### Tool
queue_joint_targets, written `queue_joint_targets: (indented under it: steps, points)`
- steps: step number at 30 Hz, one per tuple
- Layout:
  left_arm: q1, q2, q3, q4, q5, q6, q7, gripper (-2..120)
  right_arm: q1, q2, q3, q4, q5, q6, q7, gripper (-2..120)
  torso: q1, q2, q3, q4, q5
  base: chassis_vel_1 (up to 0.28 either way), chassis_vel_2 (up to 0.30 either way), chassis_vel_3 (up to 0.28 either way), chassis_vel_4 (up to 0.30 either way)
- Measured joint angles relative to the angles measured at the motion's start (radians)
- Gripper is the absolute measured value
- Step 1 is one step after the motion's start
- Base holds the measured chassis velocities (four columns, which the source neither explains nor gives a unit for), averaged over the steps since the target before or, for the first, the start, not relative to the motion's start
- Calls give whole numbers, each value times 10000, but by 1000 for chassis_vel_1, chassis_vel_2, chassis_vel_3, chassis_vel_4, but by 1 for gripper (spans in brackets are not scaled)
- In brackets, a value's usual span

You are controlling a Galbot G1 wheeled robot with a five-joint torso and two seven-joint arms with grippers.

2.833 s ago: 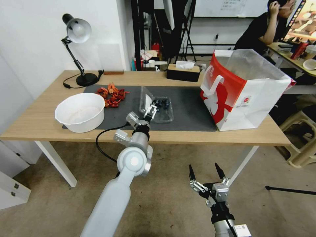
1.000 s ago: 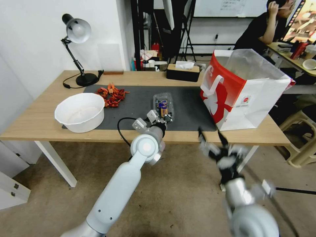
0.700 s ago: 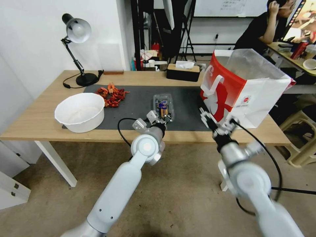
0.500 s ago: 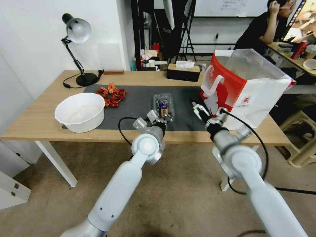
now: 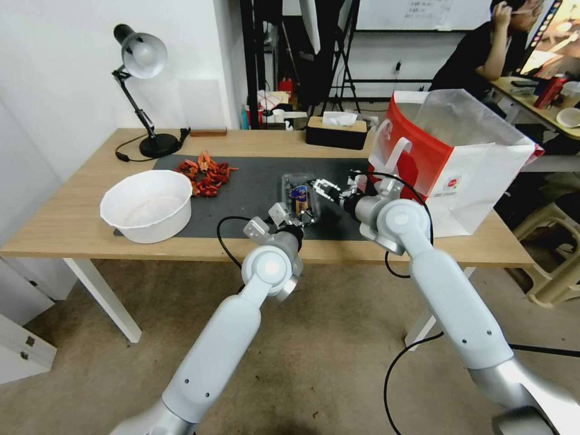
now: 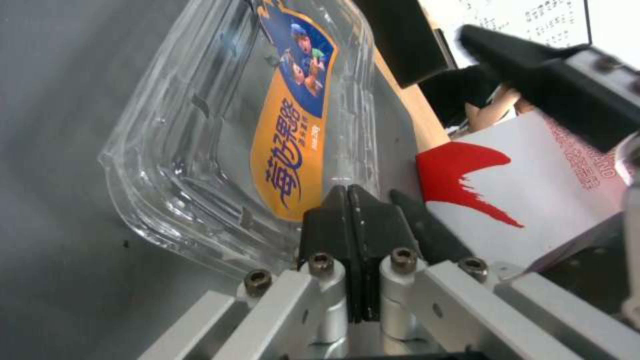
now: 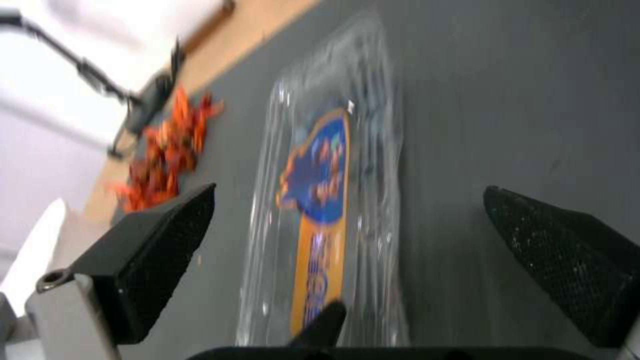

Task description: Close the takeout container lid, then place the container into the takeout bag.

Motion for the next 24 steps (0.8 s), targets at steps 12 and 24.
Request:
queue_joint_targets:
  steps: [12,24]
  points:
    - [-8,14,5,11,-10,-44,26,0,396,166,-194,-668,368,-833,-26,100,0,0,0,1,0,0,0,0,0]
    - [31,23,7,-44,-32,-62,22,0,816,402,-541,-1246,446,-809,66,92,-1,0,0,2,-1,0,0,0,0]
